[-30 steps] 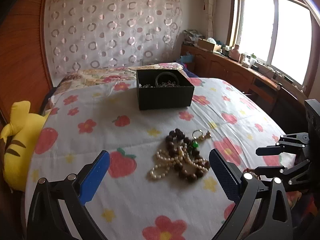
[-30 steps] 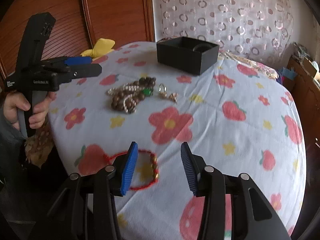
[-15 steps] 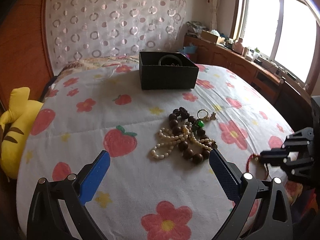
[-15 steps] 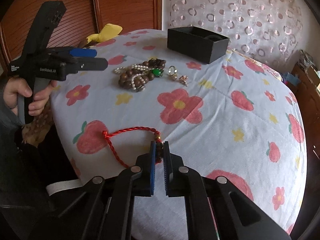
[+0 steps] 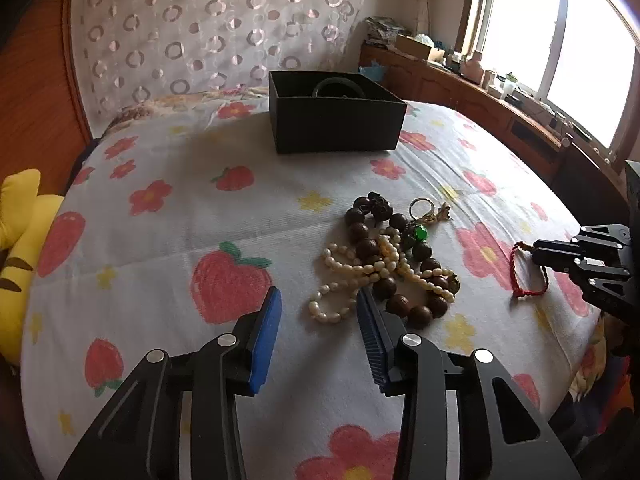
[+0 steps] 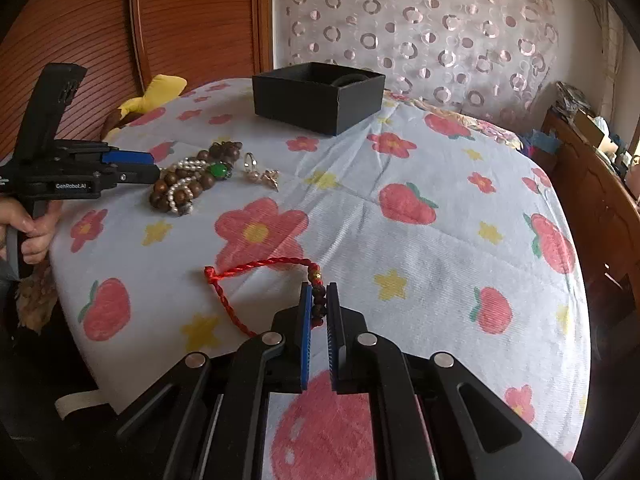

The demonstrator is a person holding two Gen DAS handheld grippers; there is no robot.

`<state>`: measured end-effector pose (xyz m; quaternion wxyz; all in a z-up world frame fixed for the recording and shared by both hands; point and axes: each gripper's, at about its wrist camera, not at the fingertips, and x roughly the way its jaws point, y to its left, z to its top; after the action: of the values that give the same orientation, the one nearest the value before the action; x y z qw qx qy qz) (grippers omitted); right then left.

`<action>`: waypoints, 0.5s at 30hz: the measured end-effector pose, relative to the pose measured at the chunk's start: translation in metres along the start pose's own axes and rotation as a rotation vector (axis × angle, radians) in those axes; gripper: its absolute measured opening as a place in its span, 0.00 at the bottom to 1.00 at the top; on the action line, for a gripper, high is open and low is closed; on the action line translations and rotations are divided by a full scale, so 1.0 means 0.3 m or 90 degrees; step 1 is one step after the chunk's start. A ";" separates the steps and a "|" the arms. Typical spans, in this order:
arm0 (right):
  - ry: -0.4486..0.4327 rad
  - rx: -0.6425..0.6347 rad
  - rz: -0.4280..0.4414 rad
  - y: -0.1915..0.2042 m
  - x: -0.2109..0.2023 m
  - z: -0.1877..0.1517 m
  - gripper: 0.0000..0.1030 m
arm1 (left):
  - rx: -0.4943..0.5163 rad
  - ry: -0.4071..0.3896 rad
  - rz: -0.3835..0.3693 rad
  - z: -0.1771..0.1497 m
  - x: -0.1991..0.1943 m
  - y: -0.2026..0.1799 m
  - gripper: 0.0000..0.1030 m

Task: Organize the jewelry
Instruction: 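Grasp a pearl strand from the pile with the left tool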

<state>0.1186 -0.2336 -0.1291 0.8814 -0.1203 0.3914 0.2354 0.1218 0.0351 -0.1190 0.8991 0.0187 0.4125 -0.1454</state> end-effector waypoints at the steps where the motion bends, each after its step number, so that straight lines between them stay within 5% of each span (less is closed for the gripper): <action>1: -0.003 0.005 0.003 -0.004 0.002 0.001 0.08 | 0.004 0.002 0.001 0.000 0.003 -0.003 0.36; 6: -0.016 0.022 0.012 -0.014 0.007 -0.006 0.08 | 0.036 0.014 0.017 0.011 0.015 -0.032 0.36; 12: -0.024 0.028 0.017 -0.018 0.006 -0.010 0.09 | 0.055 0.016 0.000 0.017 0.000 -0.054 0.00; 15: -0.023 0.027 0.018 -0.017 0.006 -0.010 0.09 | 0.042 -0.004 0.001 0.020 -0.045 -0.050 0.00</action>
<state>0.1204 -0.2385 -0.1324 0.8875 -0.0917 0.3817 0.2414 0.1136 0.0231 -0.1038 0.8995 0.0481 0.4045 -0.1582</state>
